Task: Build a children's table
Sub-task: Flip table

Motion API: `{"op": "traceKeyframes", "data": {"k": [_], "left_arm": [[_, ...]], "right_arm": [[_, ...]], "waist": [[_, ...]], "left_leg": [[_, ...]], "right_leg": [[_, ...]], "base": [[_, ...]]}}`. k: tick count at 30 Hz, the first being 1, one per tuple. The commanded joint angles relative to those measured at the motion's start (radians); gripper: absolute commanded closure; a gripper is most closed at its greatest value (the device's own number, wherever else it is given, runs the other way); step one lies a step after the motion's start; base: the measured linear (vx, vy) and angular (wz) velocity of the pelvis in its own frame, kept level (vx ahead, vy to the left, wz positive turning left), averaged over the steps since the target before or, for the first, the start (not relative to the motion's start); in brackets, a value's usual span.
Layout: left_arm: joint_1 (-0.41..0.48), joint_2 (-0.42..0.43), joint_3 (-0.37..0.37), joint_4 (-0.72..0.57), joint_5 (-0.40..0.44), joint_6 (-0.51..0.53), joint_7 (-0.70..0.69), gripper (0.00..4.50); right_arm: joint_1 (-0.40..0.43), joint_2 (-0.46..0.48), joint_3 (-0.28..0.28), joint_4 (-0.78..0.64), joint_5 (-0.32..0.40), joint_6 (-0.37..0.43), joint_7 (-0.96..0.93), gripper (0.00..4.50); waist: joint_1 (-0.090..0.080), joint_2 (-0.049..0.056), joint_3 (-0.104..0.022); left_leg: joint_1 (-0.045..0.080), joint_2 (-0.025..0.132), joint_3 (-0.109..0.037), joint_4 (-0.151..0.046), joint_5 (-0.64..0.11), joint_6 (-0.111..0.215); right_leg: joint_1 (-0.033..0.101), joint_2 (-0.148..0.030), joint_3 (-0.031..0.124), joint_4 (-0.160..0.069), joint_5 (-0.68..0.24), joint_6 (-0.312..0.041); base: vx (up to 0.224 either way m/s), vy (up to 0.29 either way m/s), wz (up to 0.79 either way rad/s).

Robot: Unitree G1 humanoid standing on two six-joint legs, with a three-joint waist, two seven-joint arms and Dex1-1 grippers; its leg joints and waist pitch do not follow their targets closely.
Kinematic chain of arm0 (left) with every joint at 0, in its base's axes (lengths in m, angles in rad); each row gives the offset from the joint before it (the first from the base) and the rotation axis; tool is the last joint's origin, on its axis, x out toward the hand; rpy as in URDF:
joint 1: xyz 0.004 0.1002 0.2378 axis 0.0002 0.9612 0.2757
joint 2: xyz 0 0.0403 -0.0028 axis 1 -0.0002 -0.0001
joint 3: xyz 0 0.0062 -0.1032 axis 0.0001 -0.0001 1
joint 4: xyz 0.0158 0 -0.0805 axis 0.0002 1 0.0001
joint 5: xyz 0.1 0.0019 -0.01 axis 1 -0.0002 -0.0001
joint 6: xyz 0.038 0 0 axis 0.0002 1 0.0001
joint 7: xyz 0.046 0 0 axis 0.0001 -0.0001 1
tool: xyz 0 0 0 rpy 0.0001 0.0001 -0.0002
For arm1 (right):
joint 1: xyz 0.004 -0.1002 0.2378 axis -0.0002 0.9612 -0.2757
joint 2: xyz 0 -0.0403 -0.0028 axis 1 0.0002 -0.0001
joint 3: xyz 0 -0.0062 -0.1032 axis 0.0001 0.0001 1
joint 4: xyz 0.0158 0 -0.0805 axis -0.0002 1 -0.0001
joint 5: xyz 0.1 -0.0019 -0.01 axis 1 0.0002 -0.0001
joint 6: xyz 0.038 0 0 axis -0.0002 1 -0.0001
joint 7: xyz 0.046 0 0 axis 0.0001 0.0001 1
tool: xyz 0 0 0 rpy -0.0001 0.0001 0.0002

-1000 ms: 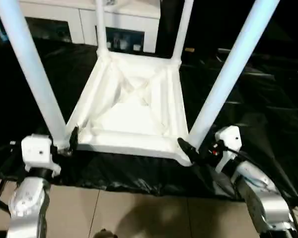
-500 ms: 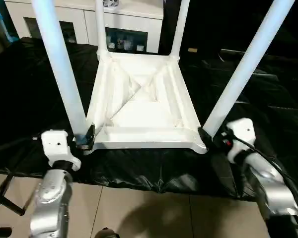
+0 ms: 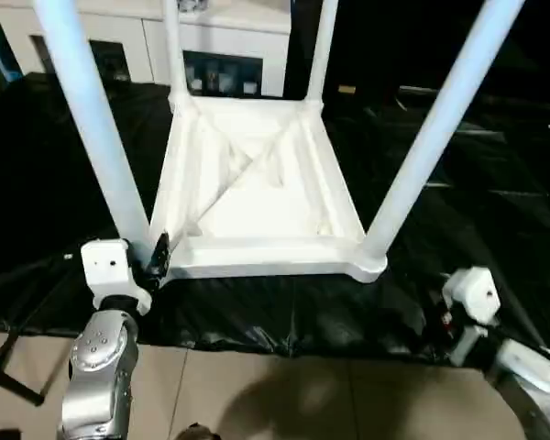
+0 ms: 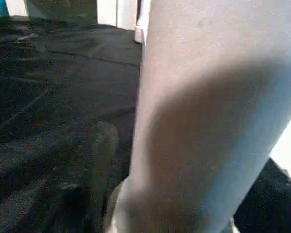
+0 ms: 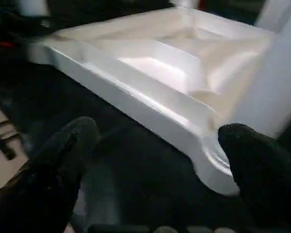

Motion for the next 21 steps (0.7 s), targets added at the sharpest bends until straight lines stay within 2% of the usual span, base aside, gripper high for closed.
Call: {"op": "traceKeyframes", "data": {"k": [1,6,7,8,9,10,11,12,13,14,15,16,19,21], "left_arm": [[-0.001,-0.012,-0.003,-0.029,-0.024,0.028,0.005,1.61],[-0.001,-0.043,0.001,-0.041,-0.073,0.043,-0.006,1.81],[-0.010,-0.082,0.016,-0.060,-0.152,0.064,-0.019,2.01],[-0.010,-0.082,0.016,-0.060,-0.152,0.064,-0.019,2.01],[-0.015,-0.102,0.025,-0.073,-0.193,0.079,-0.023,2.02],[-0.020,-0.129,0.036,-0.095,-0.247,0.106,-0.021,2.02],[-0.024,-0.149,0.042,-0.108,-0.277,0.129,-0.008,2.03],[-0.026,-0.169,0.049,-0.117,-0.307,0.148,0.004,2.03],[-0.027,-0.181,0.053,-0.121,-0.322,0.158,0.011,2.03],[-0.027,-0.185,0.055,-0.124,-0.333,0.167,0.012,2.03],[-0.027,-0.187,0.056,-0.126,-0.337,0.171,0.012,2.03],[-0.033,-0.195,0.067,-0.129,-0.351,0.180,0.025,2.03],[-0.054,-0.202,0.082,-0.133,-0.369,0.196,0.036,2.12],[-0.060,-0.202,0.071,-0.142,-0.366,0.212,0.026,2.17]], "right_arm": [[-0.029,0.004,0.025,-0.018,0.008,0.031,0.000,0.00],[-0.099,0.042,0.069,0.057,-0.036,0.044,-0.039,0.00],[-0.134,0.070,0.092,0.107,-0.071,0.067,-0.080,0.00],[-0.134,0.070,0.092,0.107,-0.071,0.067,-0.080,0.00],[-0.142,0.078,0.102,0.114,-0.078,0.086,-0.094,0.00],[-0.147,0.086,0.120,0.110,-0.083,0.094,-0.092,0.00],[-0.148,0.092,0.131,0.104,-0.081,0.101,-0.086,0.00],[-0.149,0.098,0.140,0.100,-0.078,0.107,-0.082,0.00],[-0.149,0.102,0.145,0.097,-0.075,0.112,-0.080,0.00],[-0.150,0.103,0.148,0.093,-0.073,0.117,-0.081,0.00],[-0.150,0.104,0.150,0.092,-0.072,0.119,-0.081,0.00],[-0.151,0.100,0.150,0.085,-0.066,0.127,-0.082,0.00],[-0.162,0.102,0.141,0.093,-0.059,0.130,-0.082,0.00],[-0.174,0.114,0.130,0.111,-0.056,0.130,-0.094,0.00]], "waist": [[0.003,0.010,-0.039],[0.002,0.008,-0.043],[0.003,0.003,-0.043],[0.001,0.005,-0.044],[0.002,-0.003,-0.045],[0.006,0.002,-0.048],[0.012,-0.013,-0.048],[0.015,-0.021,-0.049],[0.021,-0.013,-0.049],[0.022,-0.013,-0.048],[0.024,-0.024,-0.048],[0.031,-0.023,-0.045],[0.034,-0.015,-0.043],[0.034,-0.017,-0.043]], "left_leg": [[0.021,0.028,-0.018,-0.086,-0.319,-0.002],[0.020,0.028,-0.017,-0.085,-0.290,-0.008],[0.019,0.028,-0.016,-0.084,-0.268,-0.013],[0.018,0.027,-0.015,-0.084,-0.260,-0.011],[0.016,0.025,-0.014,-0.081,-0.248,-0.007],[0.018,0.027,-0.013,-0.079,-0.219,-0.002],[0.013,0.025,-0.011,-0.075,-0.184,0.015],[0.013,0.025,-0.008,-0.070,-0.153,0.031],[0.014,0.024,-0.007,-0.069,-0.136,0.045],[0.013,0.025,-0.007,-0.069,-0.136,0.047],[0.014,0.024,-0.005,-0.068,-0.134,0.050],[0.014,0.025,-0.005,-0.070,-0.138,0.052],[0.018,0.027,-0.007,-0.076,-0.179,0.027],[0.019,0.029,-0.008,-0.079,-0.196,0.007]], "right_leg": [[0.006,-0.054,0.034,-0.095,-0.134,-0.132],[0.004,-0.054,0.033,-0.091,-0.118,-0.145],[0.004,-0.054,0.032,-0.086,-0.091,-0.159],[0.005,-0.052,0.031,-0.085,-0.079,-0.163],[0.007,-0.051,0.032,-0.086,-0.065,-0.159],[0.009,-0.053,0.033,-0.078,-0.027,-0.164],[0.014,-0.055,0.032,-0.074,0.005,-0.165],[0.014,-0.055,0.033,-0.072,0.045,-0.169],[0.012,-0.056,0.033,-0.070,0.059,-0.173],[0.012,-0.056,0.033,-0.071,0.058,-0.172],[0.013,-0.056,0.032,-0.072,0.053,-0.171],[0.012,-0.056,0.033,-0.074,0.022,-0.161],[0.008,-0.054,0.033,-0.081,-0.031,-0.141],[0.009,-0.053,0.033,-0.083,-0.039,-0.125]], "base": [[0.000,0.000,0.00],[0.000,0.000,0.00],[0.000,0.000,0.00],[0.000,0.000,0.00],[0.000,0.000,0.00],[0.000,0.000,0.00],[0.000,0.000,0.00],[0.000,0.000,0.00],[0.000,0.000,0.00],[0.000,0.000,0.00],[0.000,0.000,0.00],[0.000,0.000,0.00],[0.000,0.000,0.00],[0.000,0.000,0.00]]}}
